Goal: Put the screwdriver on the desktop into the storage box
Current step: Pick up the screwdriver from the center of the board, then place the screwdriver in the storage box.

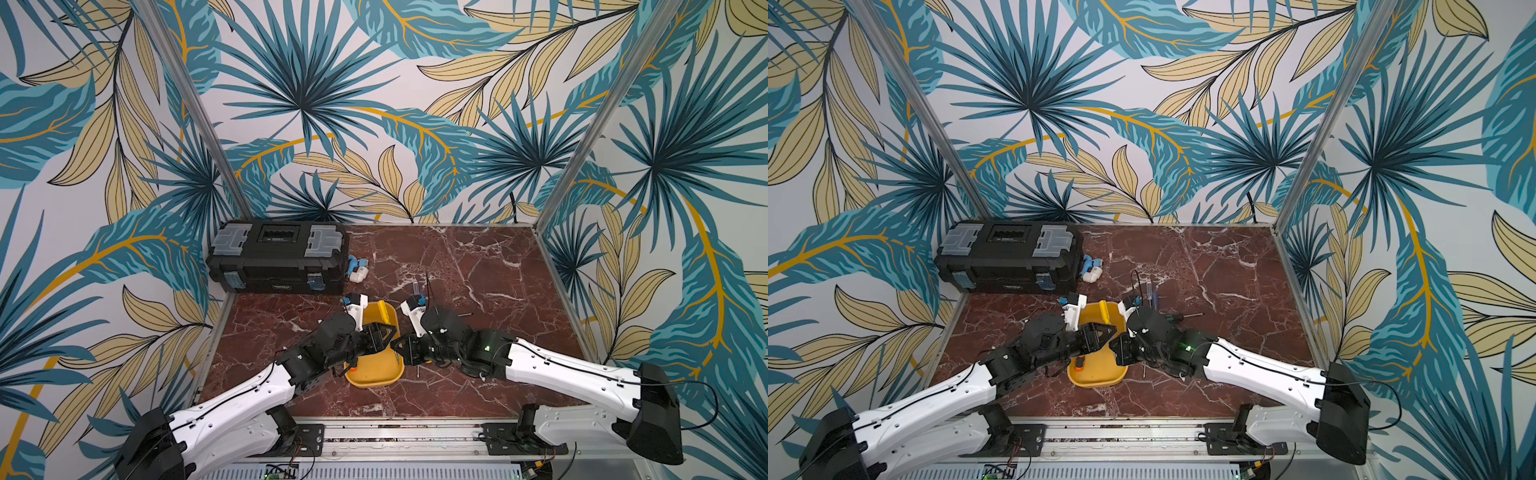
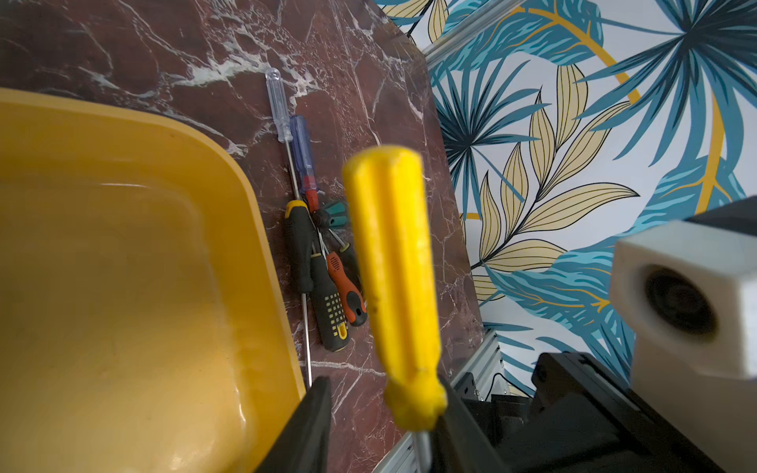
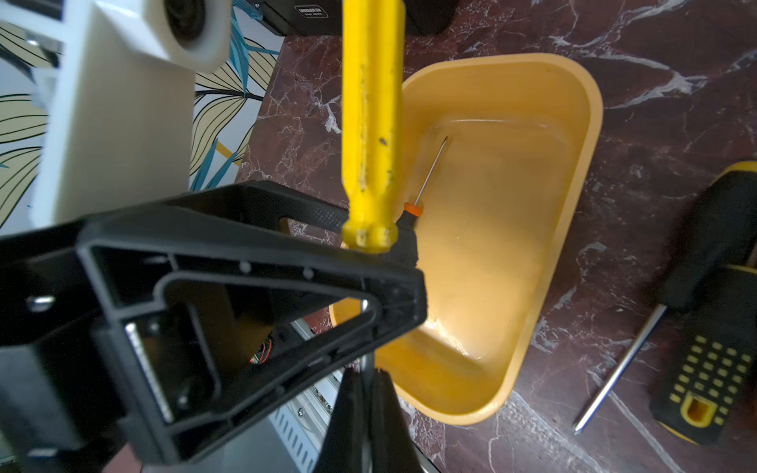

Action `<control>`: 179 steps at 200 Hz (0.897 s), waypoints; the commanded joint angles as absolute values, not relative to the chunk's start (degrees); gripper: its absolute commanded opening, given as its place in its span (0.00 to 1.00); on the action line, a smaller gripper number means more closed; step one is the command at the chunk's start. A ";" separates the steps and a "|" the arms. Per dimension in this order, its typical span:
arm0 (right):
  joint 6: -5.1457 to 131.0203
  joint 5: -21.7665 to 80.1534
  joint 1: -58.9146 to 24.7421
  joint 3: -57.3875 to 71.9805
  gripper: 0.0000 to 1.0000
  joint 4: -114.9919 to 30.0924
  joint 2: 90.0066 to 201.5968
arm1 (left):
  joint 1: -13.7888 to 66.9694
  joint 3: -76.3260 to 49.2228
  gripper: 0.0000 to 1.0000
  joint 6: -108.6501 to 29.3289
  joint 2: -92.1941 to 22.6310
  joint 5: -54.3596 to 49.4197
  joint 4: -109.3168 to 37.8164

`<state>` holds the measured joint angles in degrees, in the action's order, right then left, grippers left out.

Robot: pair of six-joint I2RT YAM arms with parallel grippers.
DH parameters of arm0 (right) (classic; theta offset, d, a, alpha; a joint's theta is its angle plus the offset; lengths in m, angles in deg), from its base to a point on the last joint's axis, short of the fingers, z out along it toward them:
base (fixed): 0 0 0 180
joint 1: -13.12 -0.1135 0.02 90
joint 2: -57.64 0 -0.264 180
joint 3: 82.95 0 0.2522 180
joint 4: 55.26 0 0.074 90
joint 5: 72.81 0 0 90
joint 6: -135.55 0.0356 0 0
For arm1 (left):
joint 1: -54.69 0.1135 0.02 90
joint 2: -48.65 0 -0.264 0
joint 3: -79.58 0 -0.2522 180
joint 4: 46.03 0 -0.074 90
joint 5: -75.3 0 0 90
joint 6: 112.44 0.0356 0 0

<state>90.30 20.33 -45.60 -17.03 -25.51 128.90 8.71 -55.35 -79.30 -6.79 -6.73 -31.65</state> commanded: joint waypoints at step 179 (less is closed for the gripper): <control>90.78 1.72 -25.30 -8.30 0.68 3.56 134.45 | 9.86 -43.94 0.23 -63.73 -27.36 -16.33 -8.36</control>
